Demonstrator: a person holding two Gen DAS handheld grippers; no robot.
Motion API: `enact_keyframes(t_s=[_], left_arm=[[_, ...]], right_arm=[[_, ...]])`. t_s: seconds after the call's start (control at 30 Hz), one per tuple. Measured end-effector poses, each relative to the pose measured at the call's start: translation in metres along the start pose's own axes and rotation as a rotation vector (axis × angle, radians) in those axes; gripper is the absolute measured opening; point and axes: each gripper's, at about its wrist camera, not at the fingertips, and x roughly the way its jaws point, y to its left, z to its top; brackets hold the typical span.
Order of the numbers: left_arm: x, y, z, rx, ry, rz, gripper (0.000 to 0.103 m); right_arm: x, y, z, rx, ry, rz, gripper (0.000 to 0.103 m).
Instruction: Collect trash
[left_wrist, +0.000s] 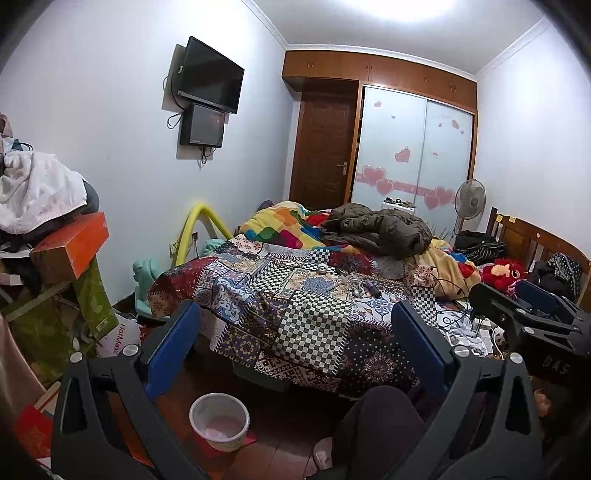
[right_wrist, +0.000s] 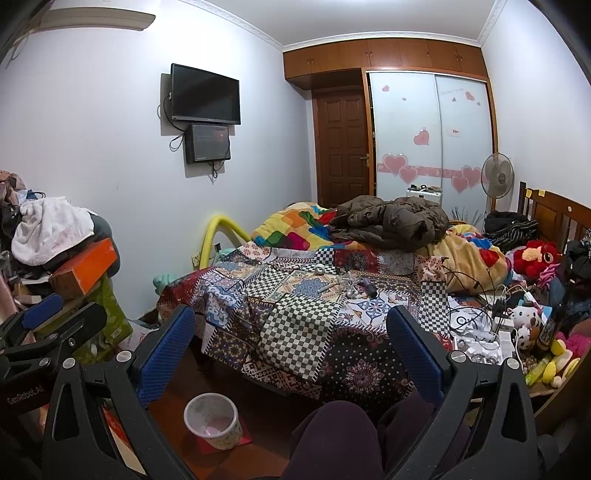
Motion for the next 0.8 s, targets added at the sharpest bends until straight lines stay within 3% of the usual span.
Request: enact_keyframes(t_s=[0.43,0.8], left_arm=[[0.003,-0.002,0.000,0.007,0.007,0.006,0.103],[0.043,-0.023,0.024,0.015,0.009,-0.032,0.103]], right_arm=[[0.004,-0.004,0.001,-0.001,-0.004,0.010,0.103],[0.036,-0.034,0.016,0.007,-0.018,-0.036,0.103]])
